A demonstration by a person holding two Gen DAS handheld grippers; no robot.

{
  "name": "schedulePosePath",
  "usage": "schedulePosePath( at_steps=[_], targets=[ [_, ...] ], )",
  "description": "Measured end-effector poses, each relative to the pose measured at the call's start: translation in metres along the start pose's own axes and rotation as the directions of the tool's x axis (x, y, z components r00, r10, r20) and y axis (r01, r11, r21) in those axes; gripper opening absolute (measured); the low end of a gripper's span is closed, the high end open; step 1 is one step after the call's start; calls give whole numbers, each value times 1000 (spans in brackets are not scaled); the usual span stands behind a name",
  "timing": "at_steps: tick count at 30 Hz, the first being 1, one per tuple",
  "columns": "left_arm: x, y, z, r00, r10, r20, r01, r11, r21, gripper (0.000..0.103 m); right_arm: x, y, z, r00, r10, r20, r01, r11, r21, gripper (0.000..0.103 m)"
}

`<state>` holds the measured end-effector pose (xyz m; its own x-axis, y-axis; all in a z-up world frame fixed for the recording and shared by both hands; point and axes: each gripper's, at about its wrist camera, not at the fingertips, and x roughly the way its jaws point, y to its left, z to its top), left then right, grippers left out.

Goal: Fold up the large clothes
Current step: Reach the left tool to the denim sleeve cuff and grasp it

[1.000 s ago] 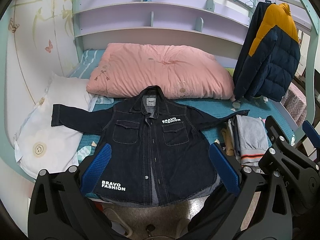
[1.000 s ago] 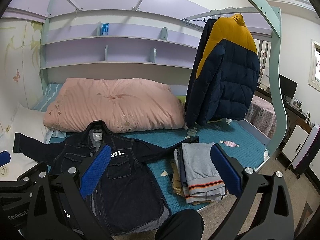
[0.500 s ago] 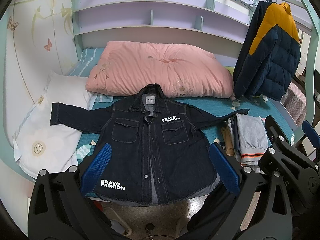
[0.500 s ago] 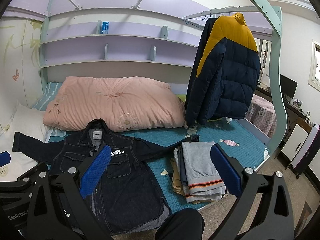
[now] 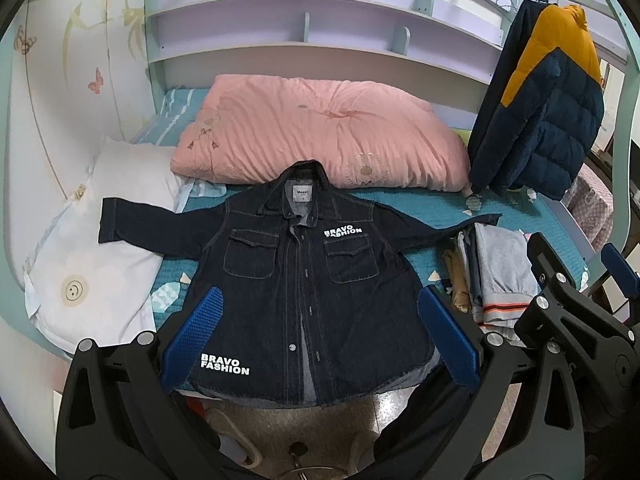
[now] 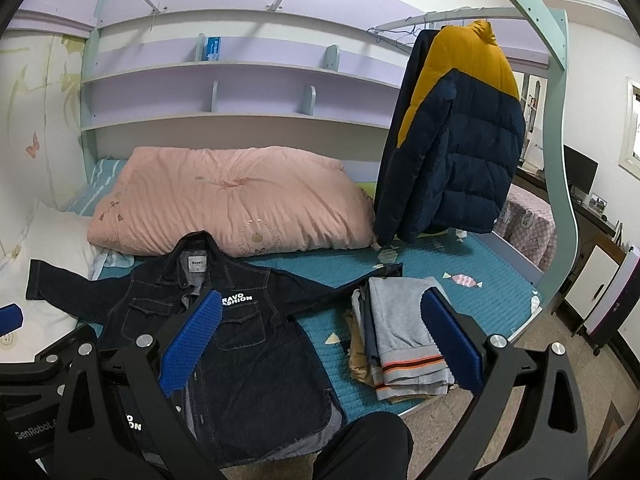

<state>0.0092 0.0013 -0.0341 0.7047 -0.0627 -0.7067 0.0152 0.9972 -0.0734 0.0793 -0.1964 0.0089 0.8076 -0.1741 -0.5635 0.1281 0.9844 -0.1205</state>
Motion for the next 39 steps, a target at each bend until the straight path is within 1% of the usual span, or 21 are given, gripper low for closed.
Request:
schedulePosePath(
  at_steps=[5, 8, 11, 13, 17, 19, 23, 24, 25, 26, 27, 28, 29, 30, 32, 34, 35, 36, 37, 38, 39],
  targets=[
    [19, 20, 6, 999, -7, -41, 6, 1000, -22, 98, 20, 20, 1, 999, 20, -33, -21, 999, -32, 96],
    [32, 39, 9, 998, 3, -58, -7, 998, -66, 98, 31, 36, 4, 998, 37, -54, -40, 998, -48, 96],
    [48, 65, 11, 996, 20, -89, -31, 993, -116, 98, 45, 58, 7, 995, 67, -73, -73, 995, -74, 96],
    [61, 87, 11, 993, 25, -112, -42, 987, -153, 98, 59, 77, 7, 988, 114, -105, -122, 989, -77, 96],
    [85, 140, 14, 989, 43, -143, -74, 974, -213, 98, 97, 117, 8, 954, 217, -206, -235, 970, -64, 96],
    [97, 169, 18, 987, 69, -147, -104, 964, -246, 98, 114, 140, 11, 940, 251, -232, -274, 959, -75, 96],
    [122, 238, 26, 981, 129, -145, -166, 943, -289, 98, 145, 187, 18, 901, 337, -275, -369, 926, -74, 96],
    [131, 254, 28, 976, 160, -149, -197, 937, -287, 98, 156, 203, 20, 887, 359, -290, -395, 916, -76, 95],
    [143, 275, 30, 961, 219, -170, -261, 923, -282, 98, 167, 219, 21, 872, 383, -303, -424, 902, -81, 89],
    [153, 293, 32, 948, 255, -189, -301, 911, -281, 98, 180, 235, 21, 857, 396, -331, -447, 890, -90, 77],
    [161, 307, 33, 942, 268, -199, -318, 905, -283, 98, 188, 246, 21, 840, 412, -352, -468, 879, -88, 71],
    [170, 327, 35, 940, 265, -214, -321, 900, -295, 98, 203, 262, 20, 805, 449, -388, -510, 857, -65, 62],
    [178, 346, 37, 943, 249, -219, -310, 897, -316, 98, 218, 278, 19, 768, 471, -434, -537, 843, -36, 54],
    [185, 366, 40, 948, 233, -217, -297, 891, -343, 98, 227, 288, 18, 745, 481, -462, -549, 836, -15, 50],
    [193, 393, 45, 946, 238, -221, -307, 878, -367, 98, 250, 313, 16, 689, 520, -505, -582, 812, 41, 31],
    [204, 422, 51, 950, 230, -209, -296, 874, -385, 98, 276, 345, 13, 639, 529, -558, -608, 792, 55, 20],
    [208, 430, 53, 949, 228, -219, -299, 870, -391, 98, 288, 359, 11, 620, 531, -577, -617, 785, 59, 17],
    [214, 440, 55, 950, 216, -226, -293, 868, -402, 98, 297, 369, 8, 616, 523, -589, -612, 789, 59, 16],
    [221, 451, 57, 957, 190, -220, -268, 869, -416, 97, 305, 377, 5, 610, 518, -599, -609, 790, 64, 15],
    [230, 462, 59, 959, 175, -222, -257, 866, -429, 97, 316, 392, 2, 588, 521, -618, -618, 783, 72, 11],
    [236, 470, 60, 957, 170, -234, -260, 860, -439, 97, 322, 399, -1, 579, 518, -630, -622, 780, 70, 10]
  ],
)
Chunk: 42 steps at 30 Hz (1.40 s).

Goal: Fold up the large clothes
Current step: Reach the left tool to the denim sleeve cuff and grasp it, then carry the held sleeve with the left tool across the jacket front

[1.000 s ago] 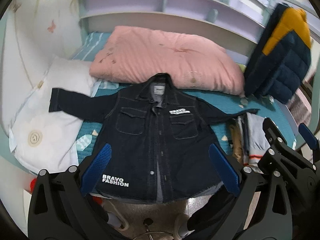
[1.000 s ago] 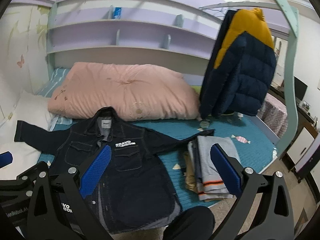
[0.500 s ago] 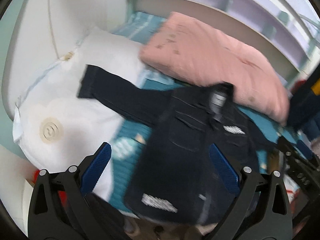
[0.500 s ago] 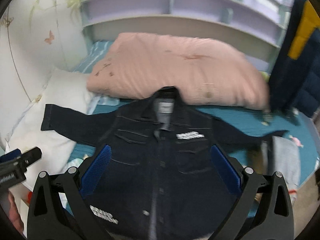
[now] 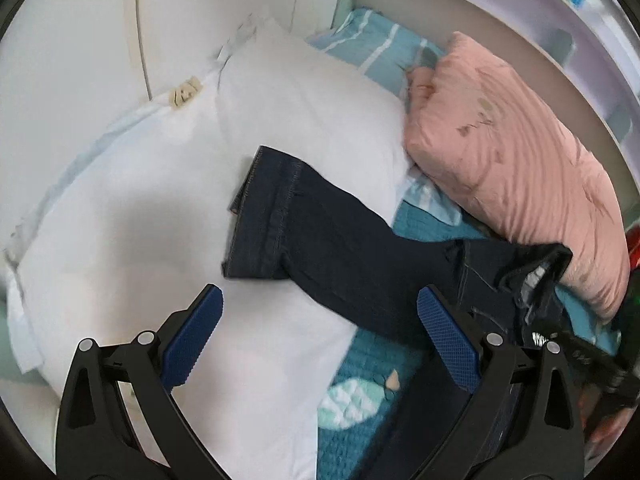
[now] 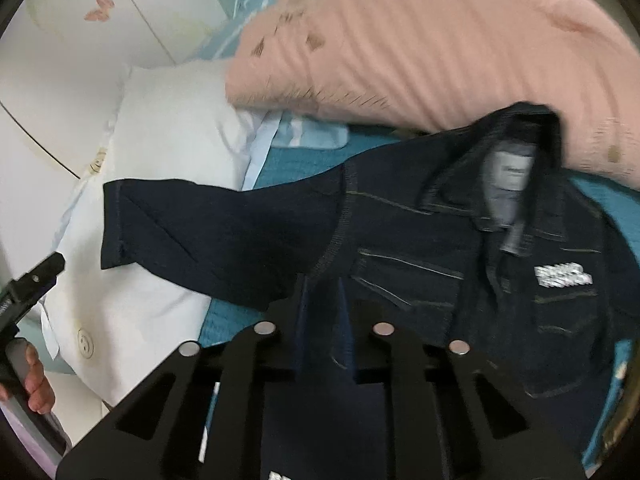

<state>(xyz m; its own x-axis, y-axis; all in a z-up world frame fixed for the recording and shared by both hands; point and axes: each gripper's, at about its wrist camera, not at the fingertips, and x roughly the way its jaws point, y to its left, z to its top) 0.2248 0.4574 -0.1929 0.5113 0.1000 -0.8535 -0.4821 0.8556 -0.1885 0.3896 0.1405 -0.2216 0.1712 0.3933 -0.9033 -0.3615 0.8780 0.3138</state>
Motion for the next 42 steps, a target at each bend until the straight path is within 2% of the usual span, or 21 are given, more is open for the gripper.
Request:
schedulePosePath(
  at_steps=[5, 6, 8, 11, 13, 16, 18, 22, 24, 27, 28, 31, 32, 36, 42],
  targets=[
    [35, 22, 23, 996, -58, -71, 55, 998, -41, 90, 62, 7, 22, 993, 16, -117, -15, 1000, 13, 4],
    [41, 26, 27, 994, -69, -81, 65, 997, -51, 84, 74, 8, 25, 990, 6, -142, -4, 1000, 14, 4],
    [53, 33, 34, 992, -73, -107, 66, 995, -70, 80, 97, 8, 29, 983, -16, -180, 19, 1000, 13, 4],
    [63, 40, 42, 990, -87, -112, 79, 994, -73, 80, 129, 3, 28, 968, -15, -251, 21, 1000, 22, 4],
    [71, 44, 48, 989, -84, -118, 74, 994, -85, 80, 157, 2, 25, 954, -77, -291, 79, 997, -3, 4],
    [79, 48, 55, 987, -97, -129, 86, 993, -86, 80, 186, -5, 22, 939, -87, -334, 99, 995, 20, 3],
    [84, 51, 59, 988, -82, -134, 70, 993, -95, 80, 191, -9, 25, 934, -77, -349, 99, 994, 46, 3],
    [101, 54, 63, 976, -143, -165, 120, 982, -146, 80, 194, -10, 28, 925, -72, -374, 83, 996, 13, 2],
    [111, 51, 64, 975, -150, -161, 127, 982, -143, 80, 195, -17, 28, 927, -38, -373, 59, 997, 45, 1],
    [137, 49, 61, 976, -78, -204, 53, 991, -126, 79, 196, -25, 27, 930, -2, -368, 29, 997, 68, 1],
    [140, 46, 59, 981, -50, -189, 29, 993, -113, 77, 196, -26, 26, 930, 1, -367, 24, 998, 62, 1],
    [138, 35, 58, 989, 21, -145, -25, 999, -26, 55, 195, -28, 27, 930, 10, -367, 10, 999, 52, 1],
    [139, 35, 58, 988, 31, -149, -36, 999, -26, 46, 195, -30, 27, 930, 19, -368, 4, 998, 63, 1],
    [135, 28, 59, 989, 1, -148, -7, 999, -42, 18, 190, -35, 26, 935, 14, -356, 5, 999, 53, 1],
    [116, 7, 58, 992, -1, -126, 1, 1000, -3, 15, 189, -22, 21, 941, -8, -339, 22, 999, 37, 1]
  ],
)
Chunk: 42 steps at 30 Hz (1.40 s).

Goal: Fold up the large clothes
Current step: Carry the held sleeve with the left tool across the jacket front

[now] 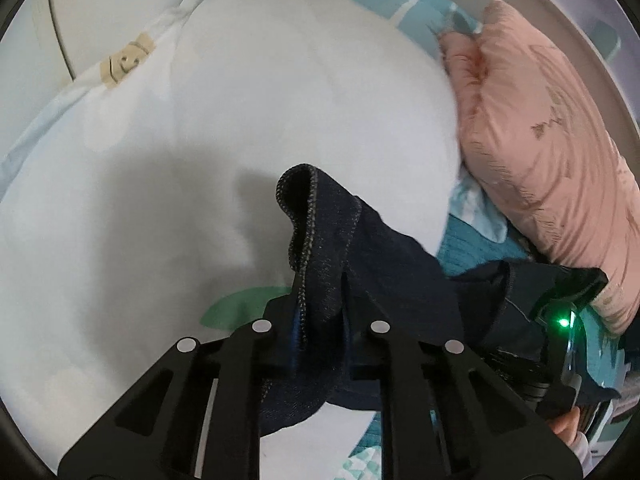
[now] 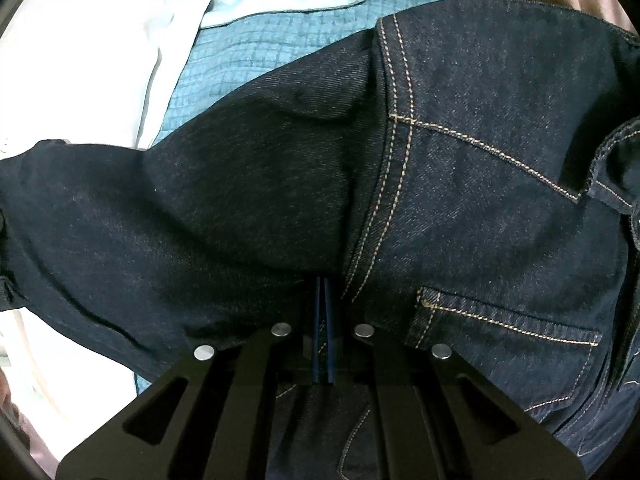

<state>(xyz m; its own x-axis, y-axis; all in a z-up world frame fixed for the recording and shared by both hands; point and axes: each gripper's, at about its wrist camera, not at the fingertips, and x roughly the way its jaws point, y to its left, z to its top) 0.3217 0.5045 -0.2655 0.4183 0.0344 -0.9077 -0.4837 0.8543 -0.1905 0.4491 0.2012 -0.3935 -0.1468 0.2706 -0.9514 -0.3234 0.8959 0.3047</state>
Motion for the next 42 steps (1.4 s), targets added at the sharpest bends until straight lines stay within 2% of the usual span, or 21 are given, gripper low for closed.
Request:
schedulePosePath(
  at_steps=[4, 6, 12, 14, 16, 20, 21, 24, 27, 33, 37, 42],
  targets=[
    [-12, -18, -6, 997, 68, 25, -68, 997, 23, 14, -6, -2, -17, 999, 20, 49, -21, 1000, 16, 2],
    [-21, -28, -12, 998, 59, 36, -60, 997, 45, 14, -16, 3, -34, 994, 36, 107, -32, 999, -37, 4],
    [-39, -65, -31, 996, 61, 60, -68, 991, 118, 13, -48, -11, -86, 970, 170, 171, -173, 985, 2, 4],
    [-44, -83, -39, 995, 71, 74, -82, 985, 151, 13, -68, -19, -101, 960, 203, 195, -207, 978, 2, 4],
    [-48, -102, -46, 994, 84, 75, -96, 980, 175, 13, -88, -24, -113, 956, 200, 214, -203, 979, -7, 4],
    [-54, -146, -65, 992, 91, 93, -111, 962, 251, 13, -135, -55, -140, 930, 228, 288, -238, 971, 0, 4],
    [-56, -159, -70, 990, 97, 100, -121, 954, 275, 13, -149, -54, -147, 926, 223, 304, -235, 972, 2, 4],
    [-62, -193, -85, 987, 113, 111, -143, 937, 318, 13, -177, -85, -170, 921, 176, 347, -192, 981, 14, 4],
    [-71, -237, -102, 989, 81, 123, -121, 922, 367, 14, -202, -120, -194, 909, 165, 382, -193, 981, 34, 4],
    [-76, -314, -132, 993, 40, 113, -87, 893, 442, 13, -251, -184, -240, 887, 85, 454, -137, 987, 83, 4],
    [-73, -366, -154, 995, 12, 95, -56, 878, 475, 13, -270, -225, -266, 869, 24, 493, -107, 984, 140, 4],
    [-66, -422, -180, 998, -21, 60, -14, 854, 520, 14, -275, -272, -292, 862, -10, 506, -118, 968, 220, 4]
  ],
)
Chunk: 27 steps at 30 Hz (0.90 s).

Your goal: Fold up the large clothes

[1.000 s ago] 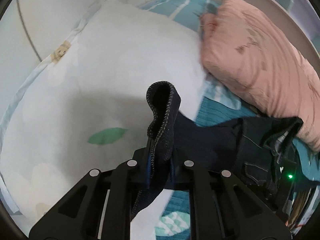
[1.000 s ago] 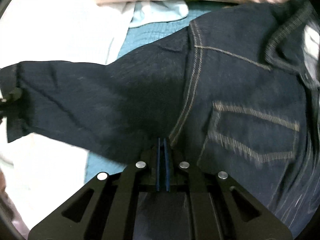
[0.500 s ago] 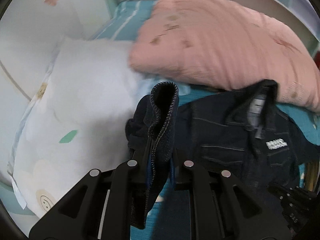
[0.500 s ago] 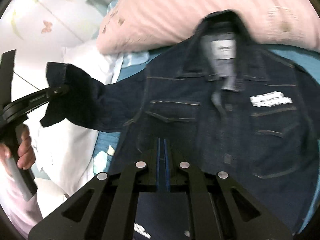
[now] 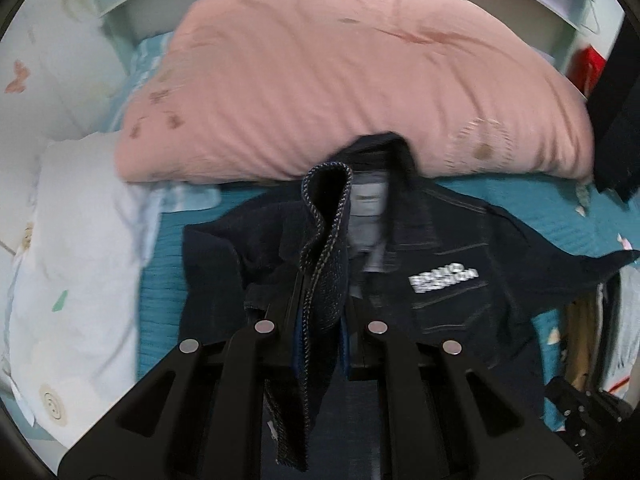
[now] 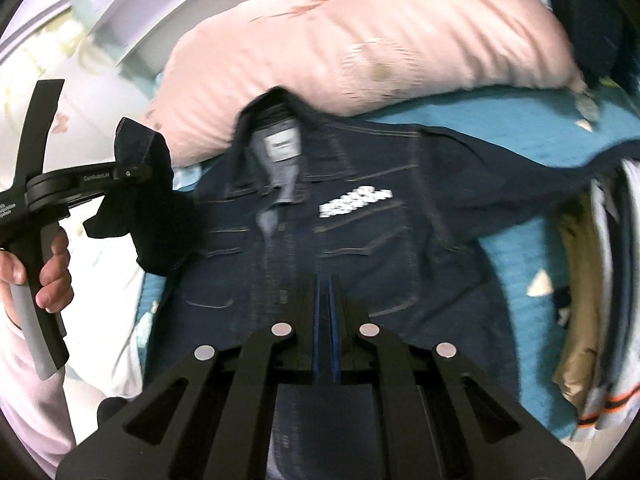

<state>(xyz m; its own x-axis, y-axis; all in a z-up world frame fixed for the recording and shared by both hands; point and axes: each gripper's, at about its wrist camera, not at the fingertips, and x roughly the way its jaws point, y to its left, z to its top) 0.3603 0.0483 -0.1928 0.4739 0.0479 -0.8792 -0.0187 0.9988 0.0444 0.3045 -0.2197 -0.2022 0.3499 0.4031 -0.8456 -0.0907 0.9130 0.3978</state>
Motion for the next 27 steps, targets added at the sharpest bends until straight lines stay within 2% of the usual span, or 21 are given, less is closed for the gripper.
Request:
schedulePosePath(
  at_steps=[3, 7, 14, 23, 27],
  targets=[
    [7, -35, 6, 1000, -25, -11, 25, 1000, 12, 14, -8, -27, -4, 1000, -15, 16, 14, 999, 43, 4],
    [25, -75, 8, 999, -20, -40, 21, 1000, 22, 14, -10, -61, -15, 999, -43, 20, 41, 994, 102, 7],
    [76, -108, -4, 993, 10, -115, -5, 999, 42, 14, 7, -109, -44, 997, -64, -39, 71, 976, 207, 7],
    [144, -127, -24, 977, 8, -212, 2, 999, 50, 14, 35, -127, -69, 993, -58, -104, 85, 958, 275, 7],
    [171, -138, -31, 972, 36, -234, -22, 998, 65, 16, 42, -125, -71, 991, -53, -121, 85, 957, 276, 7]
  ],
)
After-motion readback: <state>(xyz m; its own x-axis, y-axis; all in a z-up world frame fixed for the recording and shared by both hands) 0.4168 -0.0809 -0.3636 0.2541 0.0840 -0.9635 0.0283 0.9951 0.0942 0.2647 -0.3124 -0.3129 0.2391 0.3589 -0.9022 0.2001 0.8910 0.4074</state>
